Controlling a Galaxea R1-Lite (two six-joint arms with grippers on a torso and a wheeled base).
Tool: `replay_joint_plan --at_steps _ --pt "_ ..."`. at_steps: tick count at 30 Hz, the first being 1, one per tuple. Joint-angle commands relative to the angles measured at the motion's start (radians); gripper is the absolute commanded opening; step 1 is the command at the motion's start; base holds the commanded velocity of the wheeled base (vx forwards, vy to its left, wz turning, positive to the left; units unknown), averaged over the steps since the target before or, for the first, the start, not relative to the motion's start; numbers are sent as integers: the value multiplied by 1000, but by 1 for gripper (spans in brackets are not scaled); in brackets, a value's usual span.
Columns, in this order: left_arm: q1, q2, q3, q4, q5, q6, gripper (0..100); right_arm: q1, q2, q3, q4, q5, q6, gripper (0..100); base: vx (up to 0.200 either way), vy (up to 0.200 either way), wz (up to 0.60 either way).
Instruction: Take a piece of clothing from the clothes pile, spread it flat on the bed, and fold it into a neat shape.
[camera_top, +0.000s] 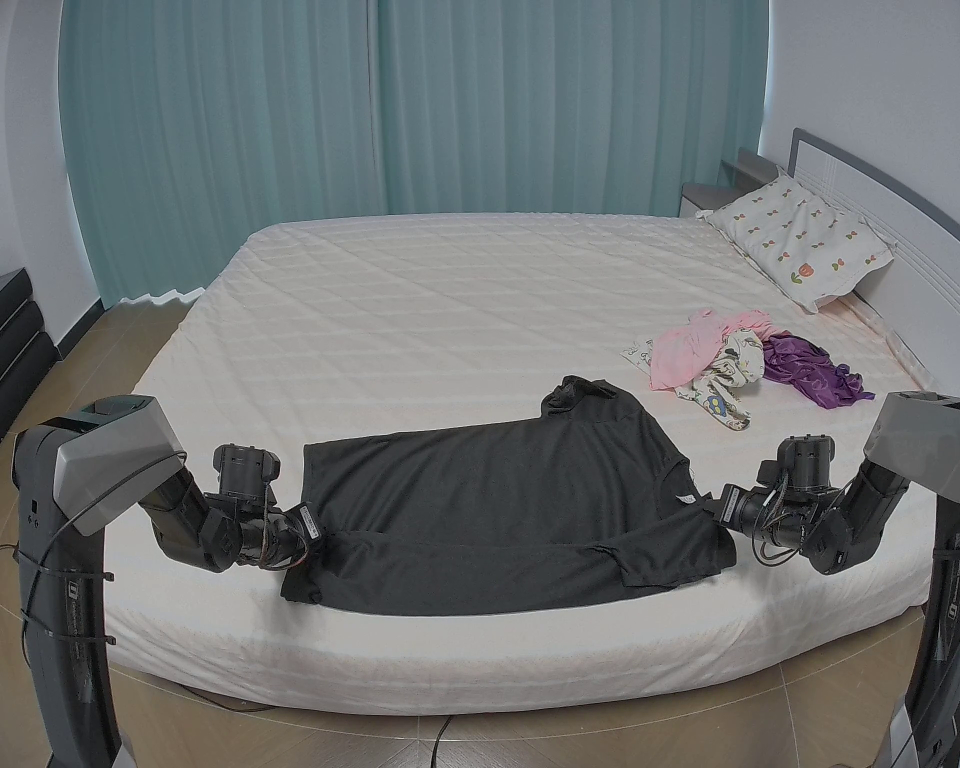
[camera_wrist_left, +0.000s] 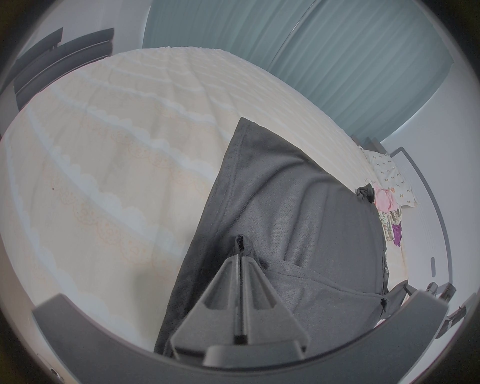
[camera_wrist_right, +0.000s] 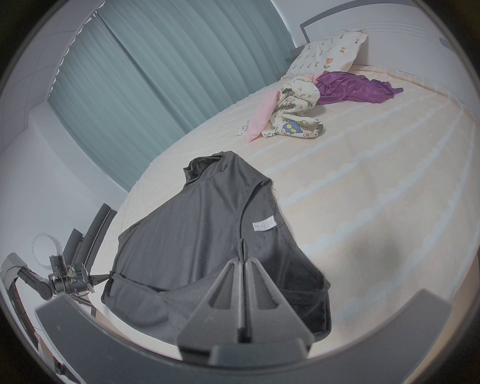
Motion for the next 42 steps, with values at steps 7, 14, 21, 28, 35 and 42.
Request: replay_joint_plan --at_steps 7,14,21,28,35,42 --pt "3 1 -7 0 0 -22 0 -1 82 -67 -10 -30 6 0 0 0 0" --pt "9 -3 -7 0 0 -35 0 -1 99 -88 -31 -32 20 0 0 0 0" --pt "32 -57 -3 15 2 -69 0 2 136 -90 -122 -53 66 0 0 0 0" --pt "44 -83 -3 36 14 -69 0 4 128 -68 -171 -56 66 0 0 0 0" --pt "59 -131 -9 122 15 -71 0 2 125 -41 -156 -56 57 0 0 0 0" --pt "72 -117 -46 191 15 -69 0 6 110 -1 -156 -48 54 0 0 0 0"
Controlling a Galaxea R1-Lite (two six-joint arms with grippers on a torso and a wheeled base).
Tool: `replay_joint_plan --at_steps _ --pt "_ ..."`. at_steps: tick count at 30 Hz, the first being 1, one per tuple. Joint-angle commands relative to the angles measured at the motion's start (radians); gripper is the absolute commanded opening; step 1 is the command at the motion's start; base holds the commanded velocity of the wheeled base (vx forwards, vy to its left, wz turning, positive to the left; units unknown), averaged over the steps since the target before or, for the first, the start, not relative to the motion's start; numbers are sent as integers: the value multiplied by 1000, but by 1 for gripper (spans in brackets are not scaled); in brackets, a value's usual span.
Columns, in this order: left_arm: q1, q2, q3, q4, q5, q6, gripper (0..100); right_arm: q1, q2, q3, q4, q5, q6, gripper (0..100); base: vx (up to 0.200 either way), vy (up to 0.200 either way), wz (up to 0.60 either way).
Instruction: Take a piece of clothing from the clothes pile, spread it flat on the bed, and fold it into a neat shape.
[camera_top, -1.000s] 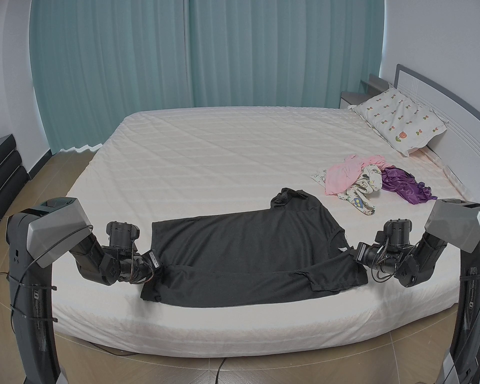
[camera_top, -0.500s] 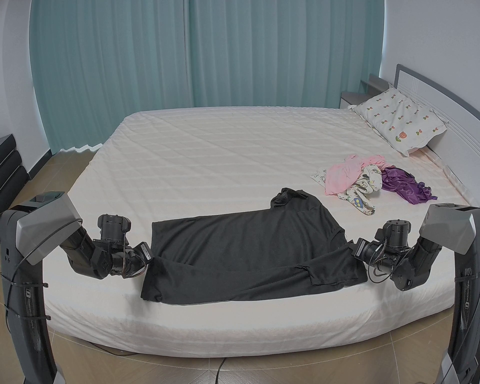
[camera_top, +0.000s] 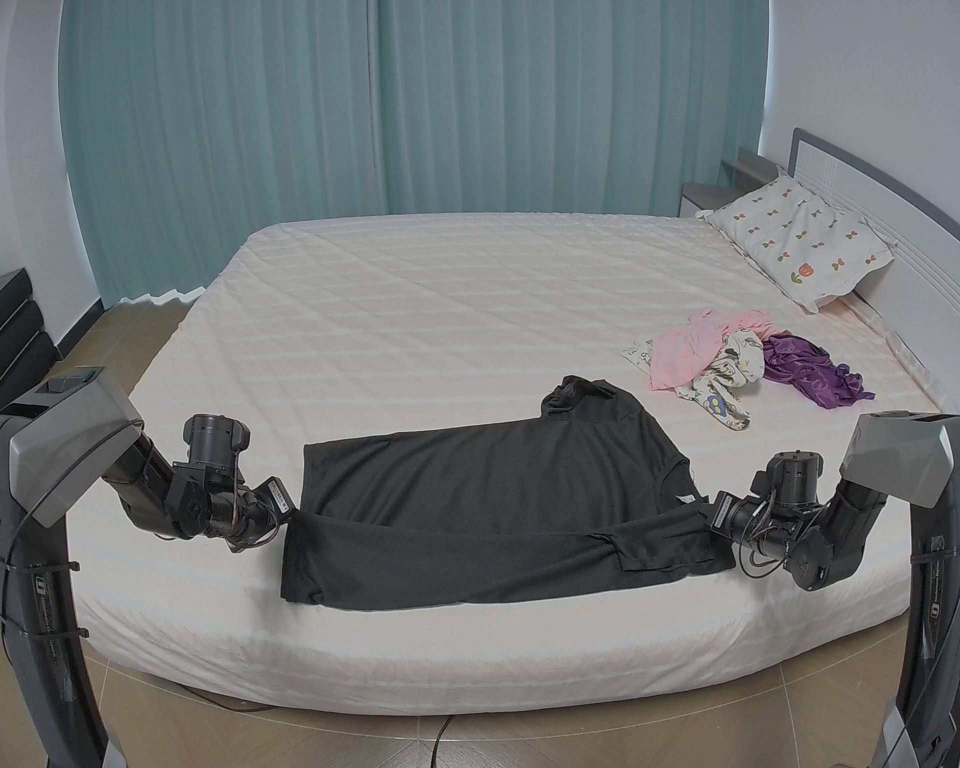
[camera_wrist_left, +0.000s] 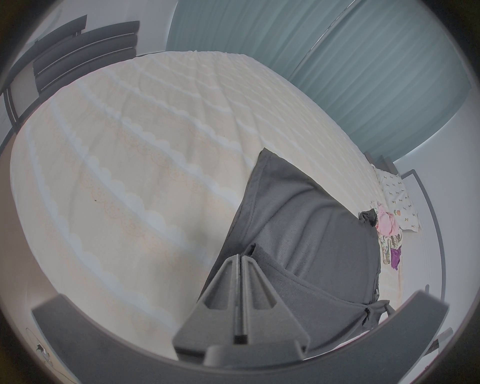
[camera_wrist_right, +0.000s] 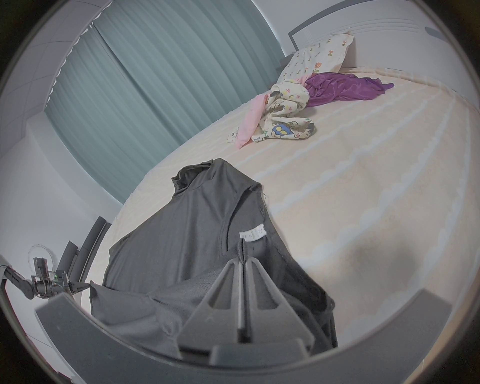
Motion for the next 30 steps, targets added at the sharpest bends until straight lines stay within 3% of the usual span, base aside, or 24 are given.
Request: replay_joint_plan --at_steps 1,12,19,29,30 --pt "6 7 -16 9 0 0 0 5 -17 31 -1 6 -2 0 0 0 0" --pt "5 62 -46 0 15 -1 0 8 40 -47 -24 -32 4 0 0 0 0" --pt "12 68 -77 -4 35 -44 0 11 63 -65 -127 -49 6 0 0 0 0" --pt "14 76 -76 -2 23 -53 0 17 113 -74 -124 -58 4 0 0 0 0" --pt "14 78 -74 -2 22 -55 0 17 113 -77 -125 -58 4 100 0 0 0"
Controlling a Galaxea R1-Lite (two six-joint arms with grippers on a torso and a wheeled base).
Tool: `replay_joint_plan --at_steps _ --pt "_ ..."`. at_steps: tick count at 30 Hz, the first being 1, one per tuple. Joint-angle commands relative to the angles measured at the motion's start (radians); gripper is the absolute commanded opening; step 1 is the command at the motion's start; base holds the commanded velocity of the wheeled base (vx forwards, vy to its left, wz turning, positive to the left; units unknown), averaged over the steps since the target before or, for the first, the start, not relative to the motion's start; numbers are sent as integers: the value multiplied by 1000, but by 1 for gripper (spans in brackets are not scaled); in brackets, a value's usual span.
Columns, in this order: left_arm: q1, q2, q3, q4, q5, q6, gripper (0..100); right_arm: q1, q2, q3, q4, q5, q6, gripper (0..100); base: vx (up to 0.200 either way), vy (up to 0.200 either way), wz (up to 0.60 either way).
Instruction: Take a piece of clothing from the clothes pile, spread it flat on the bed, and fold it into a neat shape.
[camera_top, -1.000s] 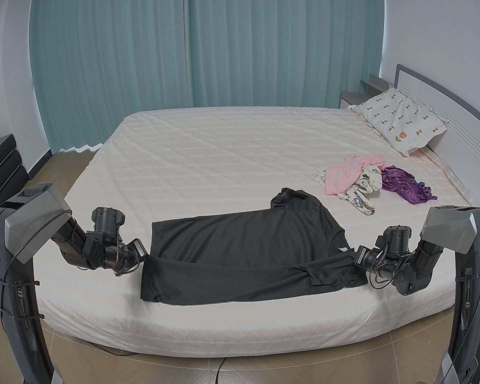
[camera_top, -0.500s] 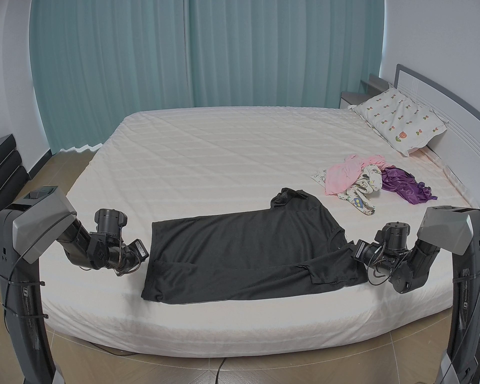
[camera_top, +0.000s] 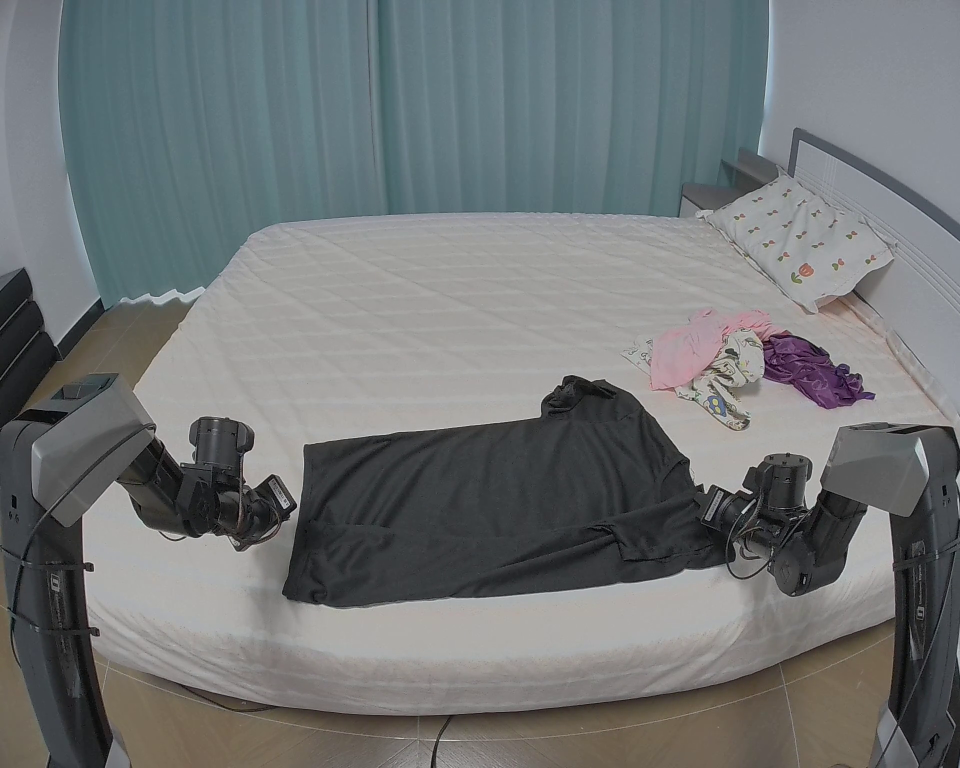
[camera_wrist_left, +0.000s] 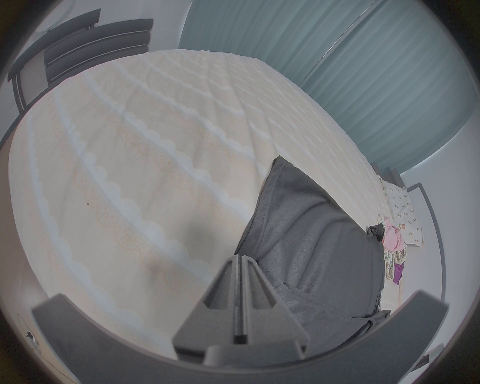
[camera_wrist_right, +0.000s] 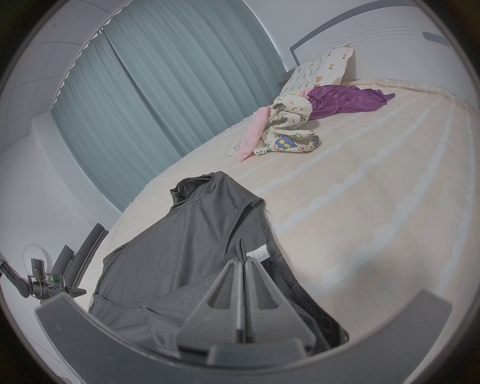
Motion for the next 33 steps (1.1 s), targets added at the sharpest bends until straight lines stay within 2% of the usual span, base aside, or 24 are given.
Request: replay_joint_plan --at_steps 1,6,9,11,14,17,19,20,21,25,29,33 --pt "0 5 1 0 -5 -4 0 1 23 -10 -3 0 1 100 0 0 0" --pt "0 0 6 -4 -25 -5 0 -14 5 -8 -10 -1 6 100 0 0 0" --pt "5 -6 6 -6 -61 -16 0 -30 -25 -2 -10 -29 24 100 0 0 0" --pt "5 -16 6 -17 -70 -43 0 -34 -65 7 -1 -81 104 100 0 0 0" --pt "5 -35 14 -57 -77 -96 0 -30 -117 50 3 -98 179 100 0 0 0" --pt "5 -46 28 -84 -85 -145 0 -17 -160 116 13 -102 215 100 0 0 0" --pt "6 -52 35 -86 -105 -154 0 -11 -170 150 11 -104 296 100 0 0 0" --pt "6 -52 35 -86 -105 -154 0 -11 -170 150 11 -104 296 100 0 0 0" --pt "6 -56 38 -84 -114 -157 0 -10 -164 158 2 -104 377 100 200 0 0" --pt "6 -55 38 -84 -116 -157 0 -19 -155 179 2 -76 514 100 200 0 0" --pt "12 -58 38 -84 -116 -157 0 -27 -150 190 -1 -38 526 100 200 0 0" --pt "12 -58 38 -84 -116 -157 0 -28 -155 205 -7 -33 529 100 200 0 0"
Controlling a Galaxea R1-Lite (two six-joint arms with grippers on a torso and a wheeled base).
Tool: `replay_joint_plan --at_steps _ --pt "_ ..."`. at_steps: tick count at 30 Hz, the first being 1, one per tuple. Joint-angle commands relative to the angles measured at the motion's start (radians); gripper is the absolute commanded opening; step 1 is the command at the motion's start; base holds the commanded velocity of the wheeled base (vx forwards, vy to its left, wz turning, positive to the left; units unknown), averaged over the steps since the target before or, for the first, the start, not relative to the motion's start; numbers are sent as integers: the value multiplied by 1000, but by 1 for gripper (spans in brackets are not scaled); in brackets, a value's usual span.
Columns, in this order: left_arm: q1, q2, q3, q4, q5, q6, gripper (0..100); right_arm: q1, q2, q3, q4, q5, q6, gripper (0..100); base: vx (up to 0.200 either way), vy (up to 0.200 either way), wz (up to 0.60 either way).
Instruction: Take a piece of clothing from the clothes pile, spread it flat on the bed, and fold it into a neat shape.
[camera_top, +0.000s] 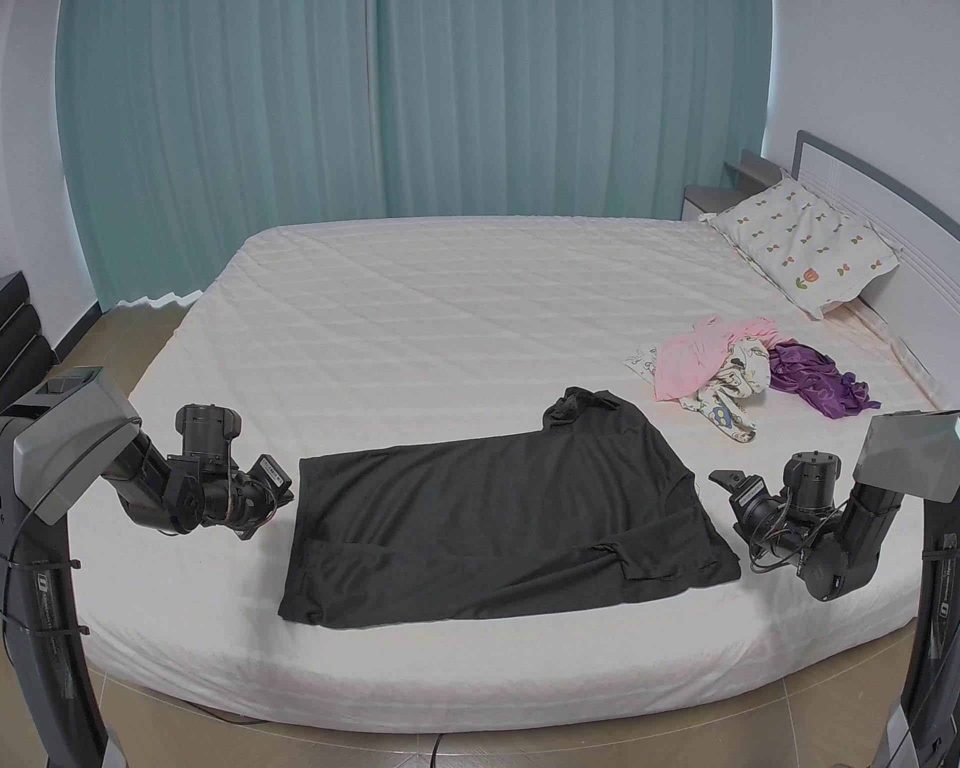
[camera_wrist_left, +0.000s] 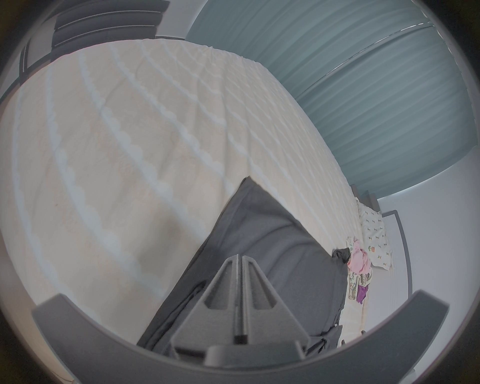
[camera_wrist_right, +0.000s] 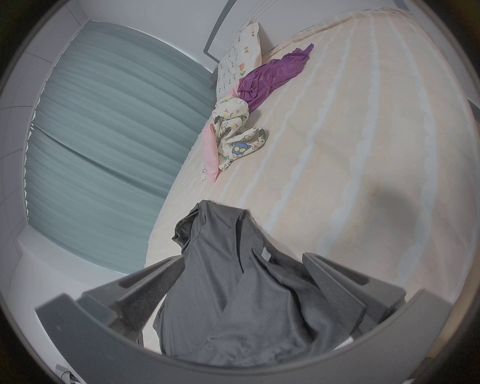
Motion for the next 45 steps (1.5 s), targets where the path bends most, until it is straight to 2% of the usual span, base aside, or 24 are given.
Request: replay_joint_plan --at_steps 1,5,19,20,41,45 --pt "1 -5 1 -1 0 0 0 -3 -5 14 -3 2 1 100 200 0 0" --pt "2 -2 -4 -1 0 -2 0 -1 6 21 -25 2 1 100 200 0 0" --pt "2 4 -2 -7 6 -7 0 7 21 28 -37 11 -1 100 0 0 0" --pt "2 2 -2 -7 5 -7 100 7 21 28 -37 11 -1 100 0 0 0" --pt "-2 8 -8 -8 11 -8 100 8 35 34 -57 10 -7 100 0 0 0" --pt "-4 10 -11 -8 12 -26 100 8 35 34 -57 10 -7 100 0 -200 0"
